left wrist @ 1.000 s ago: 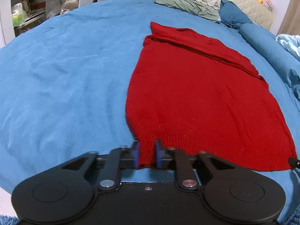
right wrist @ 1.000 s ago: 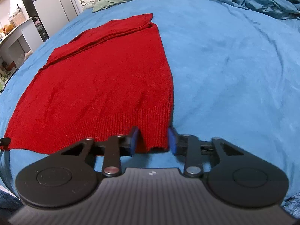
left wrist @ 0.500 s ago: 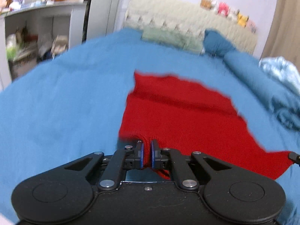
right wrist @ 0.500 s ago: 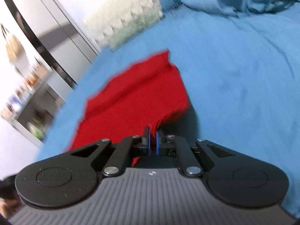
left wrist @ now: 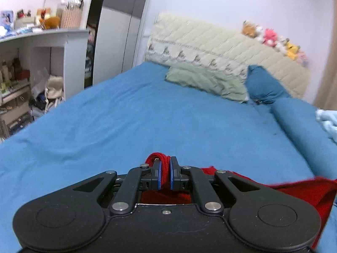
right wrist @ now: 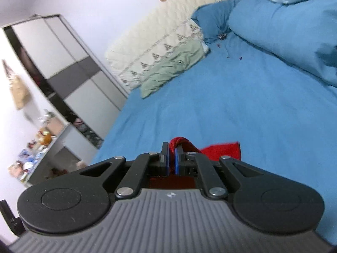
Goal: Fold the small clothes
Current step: 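Grasp the hem with both grippers and fold it up toward the collar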
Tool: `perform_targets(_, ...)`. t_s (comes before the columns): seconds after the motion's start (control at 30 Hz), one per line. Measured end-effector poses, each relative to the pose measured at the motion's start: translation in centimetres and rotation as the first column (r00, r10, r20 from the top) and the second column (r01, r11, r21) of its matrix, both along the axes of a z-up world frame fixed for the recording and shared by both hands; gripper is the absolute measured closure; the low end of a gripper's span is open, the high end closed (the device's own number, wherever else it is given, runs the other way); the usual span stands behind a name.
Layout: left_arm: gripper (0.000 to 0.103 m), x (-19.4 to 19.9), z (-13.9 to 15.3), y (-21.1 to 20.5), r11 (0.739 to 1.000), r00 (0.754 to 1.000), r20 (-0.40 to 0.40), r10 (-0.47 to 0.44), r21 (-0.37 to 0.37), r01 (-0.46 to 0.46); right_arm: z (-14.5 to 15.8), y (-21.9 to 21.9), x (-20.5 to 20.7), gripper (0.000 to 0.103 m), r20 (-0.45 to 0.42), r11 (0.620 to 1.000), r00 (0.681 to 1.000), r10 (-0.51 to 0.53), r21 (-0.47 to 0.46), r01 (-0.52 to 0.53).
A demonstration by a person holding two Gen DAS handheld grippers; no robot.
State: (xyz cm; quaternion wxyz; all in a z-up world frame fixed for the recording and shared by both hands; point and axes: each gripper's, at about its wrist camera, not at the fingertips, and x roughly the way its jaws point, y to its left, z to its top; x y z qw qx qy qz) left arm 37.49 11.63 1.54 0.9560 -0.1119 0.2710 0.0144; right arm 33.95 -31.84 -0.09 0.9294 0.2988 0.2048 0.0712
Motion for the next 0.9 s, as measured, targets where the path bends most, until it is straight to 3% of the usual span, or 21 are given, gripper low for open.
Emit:
perform_targets(0.17,0.095,7.9,-6.3,-0.7,0.999,0.995,-0.096,0.037,0.029,-0.035,-5.7,0.7,10.2,0.083,-0.120,0.997,0.992,-0.028,-0.070,0.019)
perform_targets(0.27,0.095,10.7,-9.4,-0.8,0.998,0.989,-0.136,0.059,0.043,-0.054,-9.6,0.5,13.4,0.083,-0.181,0.997,0.982,-0.053,-0.073,0.040)
perform_targets(0.4,0.095,13.1,-10.7,-0.2,0.997,0.985,-0.156,0.076,0.014,-0.075,-12.3,-0.4,16.3,0.083,-0.188,0.997,0.979,-0.074,-0.039,0.068)
perform_targets(0.5,0.094,14.3,-11.1,-0.3,0.998,0.984,-0.165,0.063,0.007,-0.063,-12.6,-0.8,18.5,0.083,-0.194,0.997,0.979,-0.066,-0.060,0.055)
perform_targets(0.57,0.087,14.6,-11.0,-0.7,0.998,0.985,-0.160,0.057,0.008,-0.056,-12.6,-0.1,19.2,0.082,-0.203,0.993,0.978,-0.055,-0.110,0.033)
perform_targets(0.63,0.054,13.8,-10.2,-0.9,0.998,0.991,-0.123,0.056,0.028,-0.053,-12.2,0.3,19.4,0.071,-0.205,0.990,0.978,-0.046,-0.139,0.018)
perform_targets(0.67,0.048,12.9,-9.5,-0.9,0.998,0.995,-0.089,0.048,0.051,-0.044,-11.9,0.6,19.3,0.062,-0.198,0.989,0.980,-0.034,-0.149,0.004)
perform_targets(0.73,0.044,10.9,-8.2,-1.2,0.994,1.000,-0.031,0.006,0.106,-0.002,-10.6,1.3,17.5,0.021,-0.144,0.974,0.989,-0.021,-0.224,-0.012)
perform_targets(0.77,0.042,9.7,-7.7,-1.4,0.991,1.000,-0.006,-0.018,0.135,0.019,-10.0,1.9,16.6,0.016,-0.114,0.962,0.993,-0.014,-0.273,-0.018)
perform_targets(0.83,0.029,7.5,-7.5,-1.9,0.981,0.996,0.006,-0.089,0.174,0.086,-9.2,3.3,14.4,0.011,-0.071,0.937,0.997,0.032,-0.344,-0.054)
perform_targets(0.9,0.024,6.4,-8.9,-2.7,0.970,0.986,-0.041,-0.164,0.175,0.168,-9.7,4.5,13.1,0.010,-0.088,0.930,0.991,0.101,-0.345,-0.125)
